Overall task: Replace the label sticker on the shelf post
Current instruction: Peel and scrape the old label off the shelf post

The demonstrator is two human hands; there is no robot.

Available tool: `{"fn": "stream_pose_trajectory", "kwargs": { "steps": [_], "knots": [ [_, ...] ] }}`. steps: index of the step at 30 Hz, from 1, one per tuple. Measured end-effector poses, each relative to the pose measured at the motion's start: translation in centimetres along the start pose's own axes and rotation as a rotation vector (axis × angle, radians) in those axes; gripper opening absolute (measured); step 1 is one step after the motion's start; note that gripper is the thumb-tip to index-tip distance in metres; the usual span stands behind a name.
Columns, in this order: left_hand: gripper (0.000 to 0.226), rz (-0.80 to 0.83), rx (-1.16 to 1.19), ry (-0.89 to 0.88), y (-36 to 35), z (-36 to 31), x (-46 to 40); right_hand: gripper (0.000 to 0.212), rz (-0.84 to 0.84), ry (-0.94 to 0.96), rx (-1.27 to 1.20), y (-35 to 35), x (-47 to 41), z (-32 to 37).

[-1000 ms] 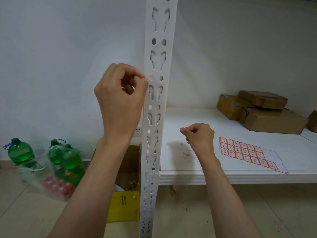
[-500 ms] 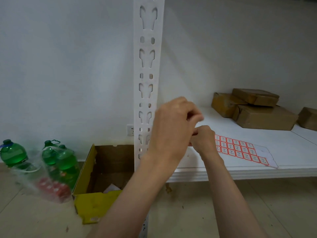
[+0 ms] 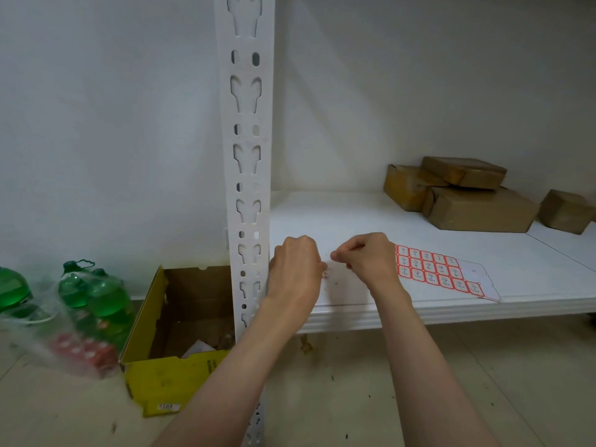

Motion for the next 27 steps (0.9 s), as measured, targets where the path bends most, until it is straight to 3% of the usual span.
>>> {"fn": "stream_pose_trajectory", "kwargs": {
  "steps": [5,10,14,19,24,25,27],
  "knots": [
    [0.027,0.020,0.050,-0.012,-1.0,0.5,-0.5,0.023,-0.068,0.080,-0.034,0.8,-0.2,1.0],
    [0.027,0.097,0.140,0.013,-1.1,0.6,-0.4,0.024,-0.065,0.101,-0.128,1.1,0.0,2.2],
    [0.027,0.049,0.180,-0.012,-0.8,0.7,-0.5,0.027,-0.015,0.094,-0.122,0.8,0.4,2.3],
    [0.007,0.068,0.124,0.000,-0.7,0.5,-0.3,0.023,-0.019,0.103,-0.127,1.1,0.5,2.8],
    [0.048,-0.057,-0.098,-0.024,0.0,-0.5,0.7,0.005,-0.124,0.132,-0.160,1.5,0.4,3.4],
    [0.044,-0.090,-0.108,-0.075,0.0,-0.9,1.0,0.012,-0.156,0.161,-0.171,1.7,0.3,3.6],
    [0.011,-0.093,-0.092,-0.181,0.6,-2.1,1.8,0.022,-0.195,0.236,-0.186,2.2,0.4,4.6]
  ]
}}
Point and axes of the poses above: each hand's wrist, its own x-axis away from the middle knuckle, its own y-axis out of the back of the hand, z = x × y, the point moved 5 cm from there along -x, towards the middle knuckle, and after that the axes turned 14 degrees about y, right-handed, at the moved point
